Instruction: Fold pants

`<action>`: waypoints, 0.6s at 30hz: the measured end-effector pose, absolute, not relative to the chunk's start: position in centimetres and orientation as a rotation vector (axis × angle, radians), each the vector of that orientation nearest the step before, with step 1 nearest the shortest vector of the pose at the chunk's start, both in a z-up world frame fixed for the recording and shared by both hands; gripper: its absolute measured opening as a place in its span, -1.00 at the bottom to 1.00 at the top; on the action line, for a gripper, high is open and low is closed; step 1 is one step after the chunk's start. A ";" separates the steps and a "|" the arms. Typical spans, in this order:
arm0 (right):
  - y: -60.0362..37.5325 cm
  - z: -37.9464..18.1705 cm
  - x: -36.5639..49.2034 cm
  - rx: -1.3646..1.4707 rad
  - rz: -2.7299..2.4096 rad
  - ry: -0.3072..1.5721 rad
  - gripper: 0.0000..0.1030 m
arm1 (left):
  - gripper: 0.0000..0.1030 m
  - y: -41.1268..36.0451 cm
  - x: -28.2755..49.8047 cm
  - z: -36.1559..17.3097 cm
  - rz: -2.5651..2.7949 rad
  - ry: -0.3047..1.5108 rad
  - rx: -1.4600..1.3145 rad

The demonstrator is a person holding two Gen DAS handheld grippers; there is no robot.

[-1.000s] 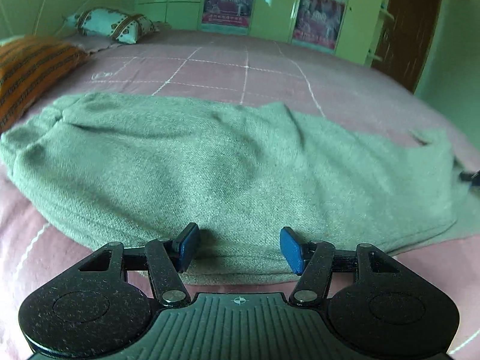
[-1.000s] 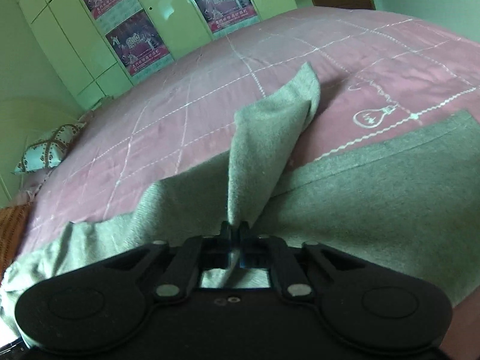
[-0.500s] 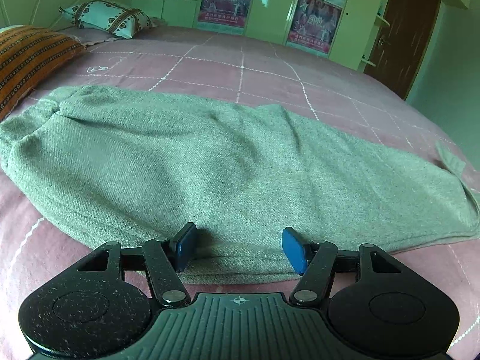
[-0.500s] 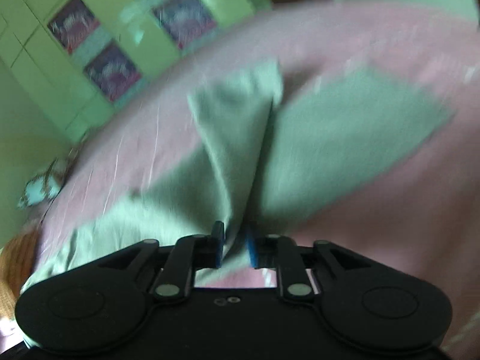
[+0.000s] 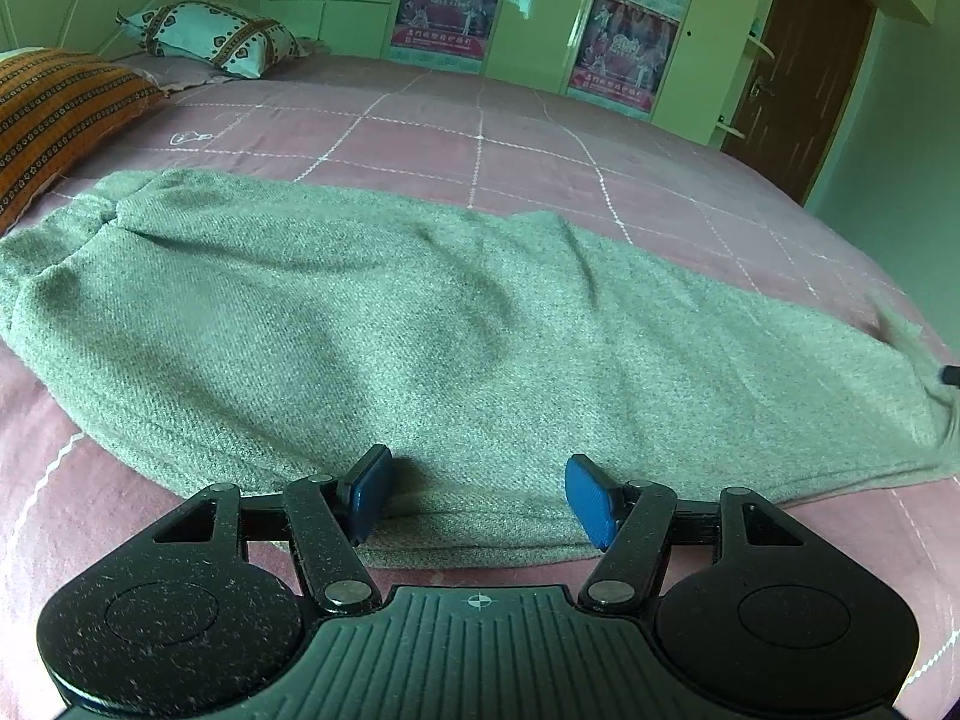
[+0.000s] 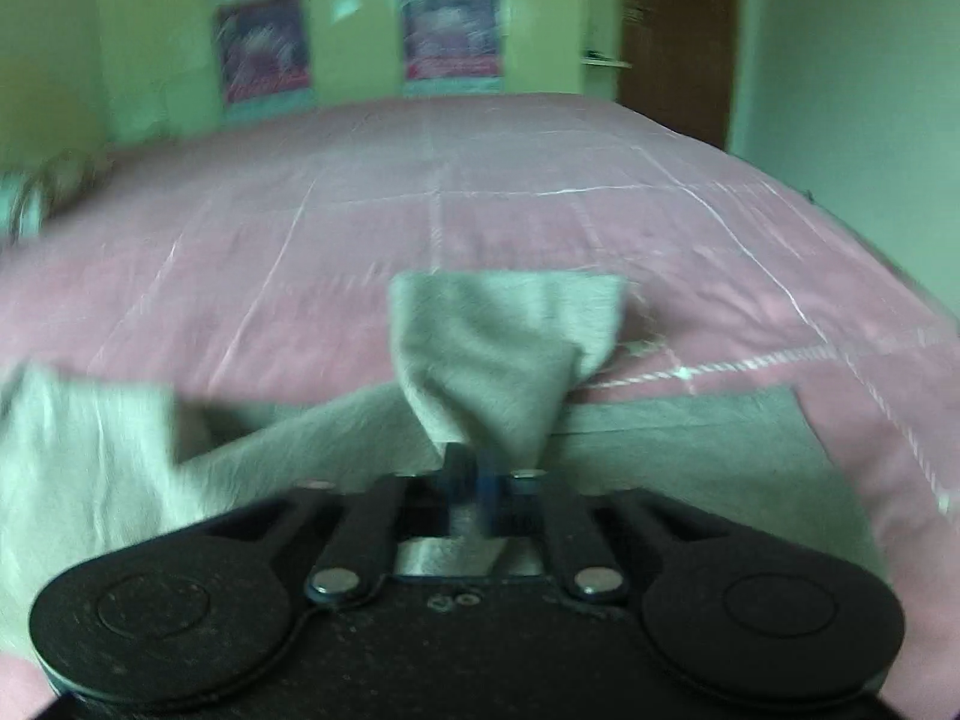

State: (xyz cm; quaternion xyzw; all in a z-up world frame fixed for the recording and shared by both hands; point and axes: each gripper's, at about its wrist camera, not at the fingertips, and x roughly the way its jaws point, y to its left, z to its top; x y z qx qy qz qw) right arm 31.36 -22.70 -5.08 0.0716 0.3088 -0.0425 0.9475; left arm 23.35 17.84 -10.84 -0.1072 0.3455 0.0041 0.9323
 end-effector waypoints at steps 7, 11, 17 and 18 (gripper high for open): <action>-26.5 -7.7 25.5 0.392 -0.128 0.688 -0.99 | 0.24 17.8 23.2 -11.0 0.004 0.698 -0.225; -26.5 -7.1 24.2 0.423 -0.160 0.613 -0.31 | 0.24 17.8 23.2 -11.0 0.005 0.699 -0.227; -30.1 -8.9 26.9 0.684 -0.174 0.591 -0.36 | 0.24 17.8 23.2 -11.0 0.004 0.700 -0.224; -30.4 -9.2 27.7 0.693 -0.196 0.601 -0.36 | 0.24 17.7 23.2 -10.9 0.004 0.700 -0.223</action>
